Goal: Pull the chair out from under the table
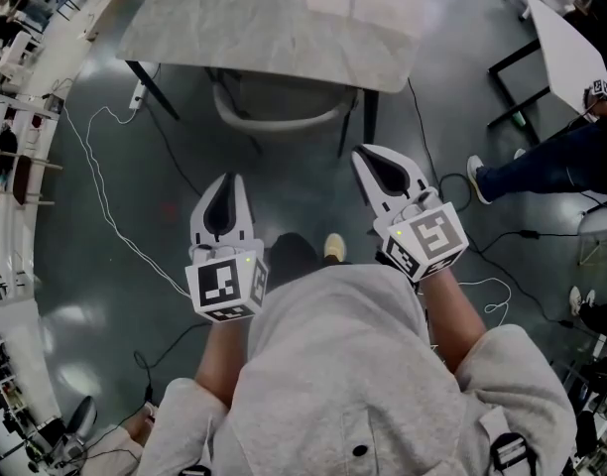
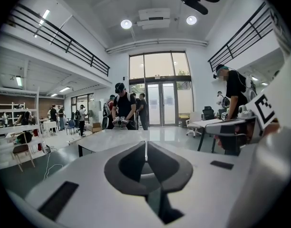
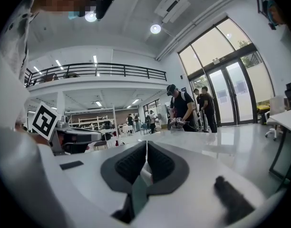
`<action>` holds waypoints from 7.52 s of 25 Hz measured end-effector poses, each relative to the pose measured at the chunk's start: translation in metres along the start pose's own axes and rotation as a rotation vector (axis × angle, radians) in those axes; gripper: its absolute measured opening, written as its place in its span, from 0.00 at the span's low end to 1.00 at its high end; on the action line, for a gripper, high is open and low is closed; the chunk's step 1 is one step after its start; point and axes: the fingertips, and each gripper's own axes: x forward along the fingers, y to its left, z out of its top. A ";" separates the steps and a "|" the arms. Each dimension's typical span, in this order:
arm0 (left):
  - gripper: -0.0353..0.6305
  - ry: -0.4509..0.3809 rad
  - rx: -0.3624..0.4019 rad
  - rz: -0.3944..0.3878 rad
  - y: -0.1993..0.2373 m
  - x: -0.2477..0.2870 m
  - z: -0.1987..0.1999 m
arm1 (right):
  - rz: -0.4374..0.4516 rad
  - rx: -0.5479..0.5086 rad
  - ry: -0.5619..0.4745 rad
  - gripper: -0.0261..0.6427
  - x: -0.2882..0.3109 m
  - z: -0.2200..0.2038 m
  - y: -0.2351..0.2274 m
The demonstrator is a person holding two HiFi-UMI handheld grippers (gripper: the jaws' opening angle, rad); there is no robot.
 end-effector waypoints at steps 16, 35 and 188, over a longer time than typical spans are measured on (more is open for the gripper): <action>0.09 0.002 0.008 0.016 0.007 -0.001 -0.003 | 0.029 -0.007 0.004 0.08 0.010 -0.007 0.005; 0.09 0.050 -0.035 -0.061 0.061 0.074 -0.011 | -0.017 -0.055 0.115 0.08 0.088 -0.019 -0.008; 0.29 0.913 1.014 -1.416 0.047 0.129 -0.335 | 0.655 -0.775 1.221 0.19 0.154 -0.353 0.030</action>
